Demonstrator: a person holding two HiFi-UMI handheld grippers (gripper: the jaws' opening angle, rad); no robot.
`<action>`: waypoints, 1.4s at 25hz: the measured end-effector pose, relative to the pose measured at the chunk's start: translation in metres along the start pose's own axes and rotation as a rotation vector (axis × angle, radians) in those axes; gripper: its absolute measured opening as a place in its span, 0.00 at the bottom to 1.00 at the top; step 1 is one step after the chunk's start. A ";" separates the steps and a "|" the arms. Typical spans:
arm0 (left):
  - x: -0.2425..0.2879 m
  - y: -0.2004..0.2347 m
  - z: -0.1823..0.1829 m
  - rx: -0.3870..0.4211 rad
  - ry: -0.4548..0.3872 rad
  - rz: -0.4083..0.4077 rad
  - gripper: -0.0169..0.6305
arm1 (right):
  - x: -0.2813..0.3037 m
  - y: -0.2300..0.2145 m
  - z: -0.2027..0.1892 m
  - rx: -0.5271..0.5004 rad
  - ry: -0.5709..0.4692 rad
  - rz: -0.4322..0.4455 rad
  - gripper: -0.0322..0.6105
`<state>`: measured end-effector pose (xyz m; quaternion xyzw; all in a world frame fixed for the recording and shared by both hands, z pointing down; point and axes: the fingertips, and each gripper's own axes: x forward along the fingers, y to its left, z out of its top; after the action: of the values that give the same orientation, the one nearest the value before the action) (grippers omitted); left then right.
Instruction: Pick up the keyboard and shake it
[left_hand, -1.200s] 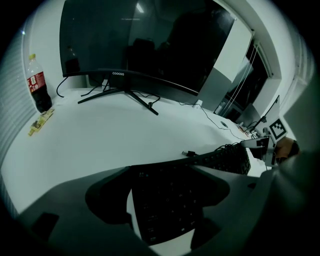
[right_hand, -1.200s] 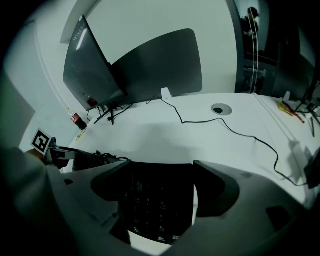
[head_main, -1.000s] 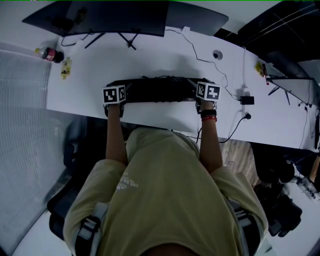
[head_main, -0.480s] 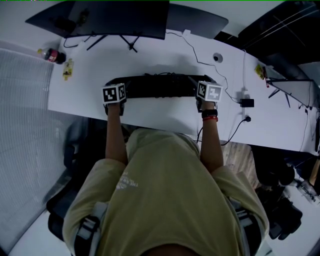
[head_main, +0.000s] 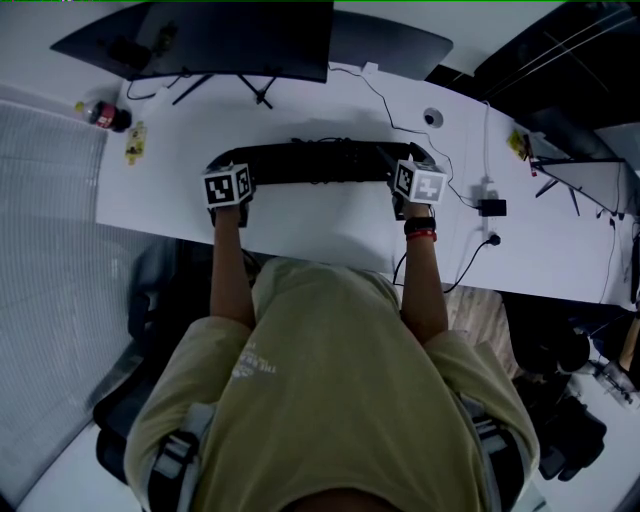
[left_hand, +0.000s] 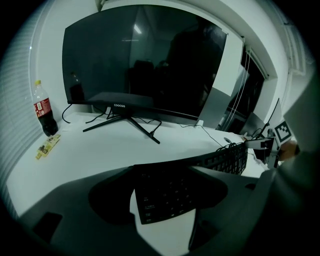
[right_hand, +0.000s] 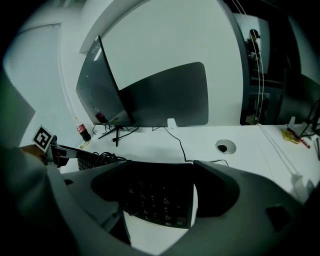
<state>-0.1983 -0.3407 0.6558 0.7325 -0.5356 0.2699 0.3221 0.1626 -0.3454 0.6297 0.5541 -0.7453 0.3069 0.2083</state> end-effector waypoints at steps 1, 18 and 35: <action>0.000 0.000 0.003 0.005 -0.013 0.000 0.53 | -0.002 0.001 0.004 -0.002 -0.014 -0.001 0.65; -0.010 -0.002 0.017 0.059 -0.181 0.024 0.51 | 0.001 -0.002 0.015 -0.065 -0.167 -0.003 0.65; -0.041 -0.013 -0.009 0.072 -0.233 0.057 0.51 | -0.032 0.008 -0.005 -0.087 -0.200 -0.007 0.65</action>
<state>-0.1980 -0.3060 0.6286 0.7545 -0.5800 0.2108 0.2234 0.1648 -0.3186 0.6106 0.5748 -0.7731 0.2169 0.1578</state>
